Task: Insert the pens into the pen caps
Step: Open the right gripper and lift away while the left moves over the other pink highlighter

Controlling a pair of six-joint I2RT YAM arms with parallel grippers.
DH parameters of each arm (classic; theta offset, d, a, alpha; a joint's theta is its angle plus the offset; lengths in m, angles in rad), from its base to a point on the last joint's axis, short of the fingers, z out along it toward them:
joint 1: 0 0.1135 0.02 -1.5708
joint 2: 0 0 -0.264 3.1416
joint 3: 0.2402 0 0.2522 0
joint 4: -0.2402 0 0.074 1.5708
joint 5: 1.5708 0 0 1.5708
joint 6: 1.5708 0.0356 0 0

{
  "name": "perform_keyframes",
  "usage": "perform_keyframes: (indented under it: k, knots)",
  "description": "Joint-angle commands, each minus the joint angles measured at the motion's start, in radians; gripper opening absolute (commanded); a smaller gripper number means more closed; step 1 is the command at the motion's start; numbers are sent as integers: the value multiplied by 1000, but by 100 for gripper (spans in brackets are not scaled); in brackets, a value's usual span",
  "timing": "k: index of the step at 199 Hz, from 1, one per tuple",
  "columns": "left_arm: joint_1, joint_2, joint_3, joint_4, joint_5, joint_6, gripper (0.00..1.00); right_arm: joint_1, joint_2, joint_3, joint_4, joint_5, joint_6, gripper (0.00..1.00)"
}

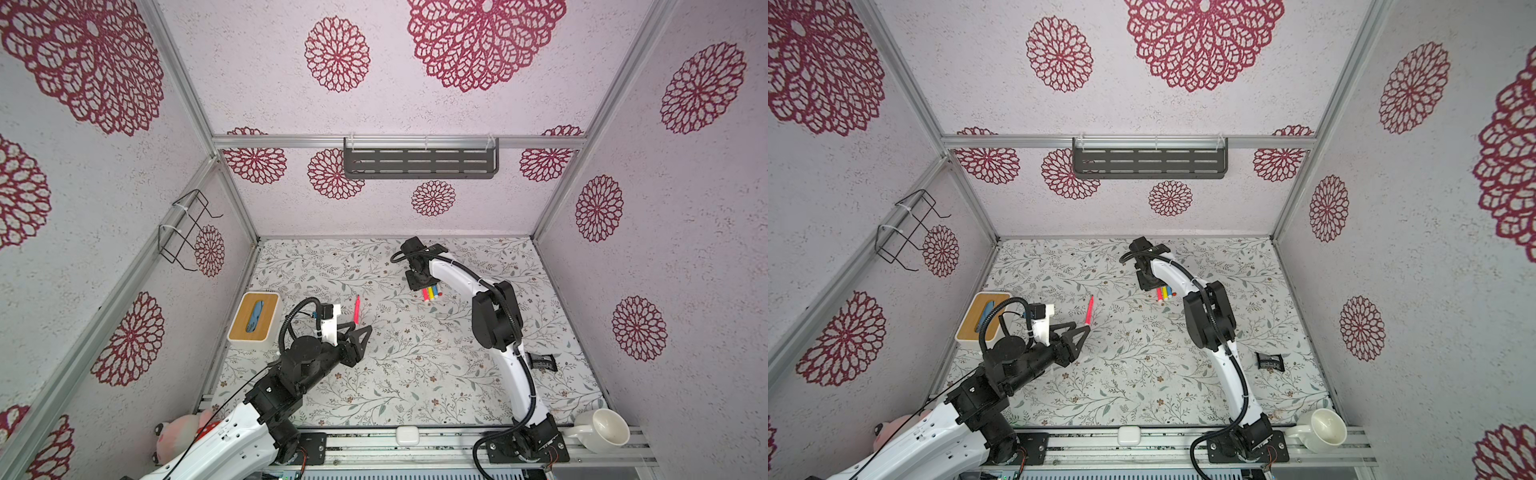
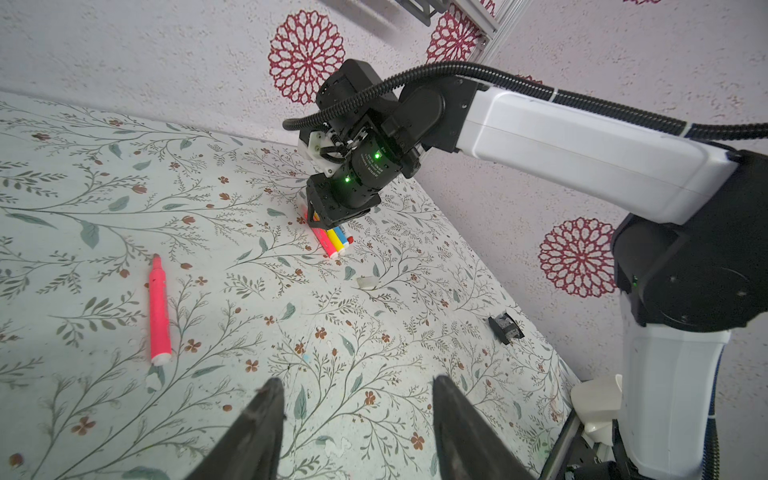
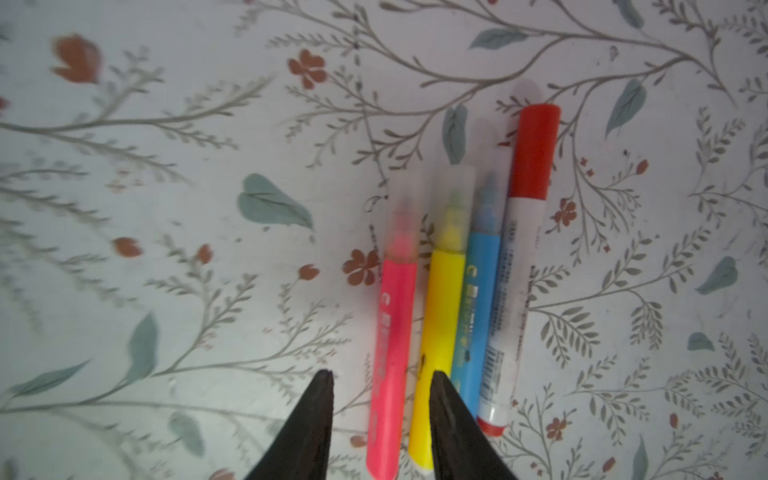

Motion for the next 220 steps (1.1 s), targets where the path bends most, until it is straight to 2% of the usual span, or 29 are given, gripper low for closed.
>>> perform_keyframes:
  k: [1, 47, 95, 169, 220]
  knots:
    - [-4, -6, -4, -4, -5, 2, 59, 14, -96, -11, 32, -104, 5, 40]
    - [-4, -7, -7, -5, -11, 4, 59, 17, -55, -21, 11, -142, 19, 41]
    - [-5, -8, -6, -10, -14, 3, 59, 17, 10, -1, -10, -90, 69, 40]
    - [-5, -1, -9, -10, -15, -3, 59, -5, 62, 15, -9, -82, 89, 40]
    - [-5, -7, -18, -5, -17, -5, 59, -12, 104, 57, -41, -21, 111, 41]
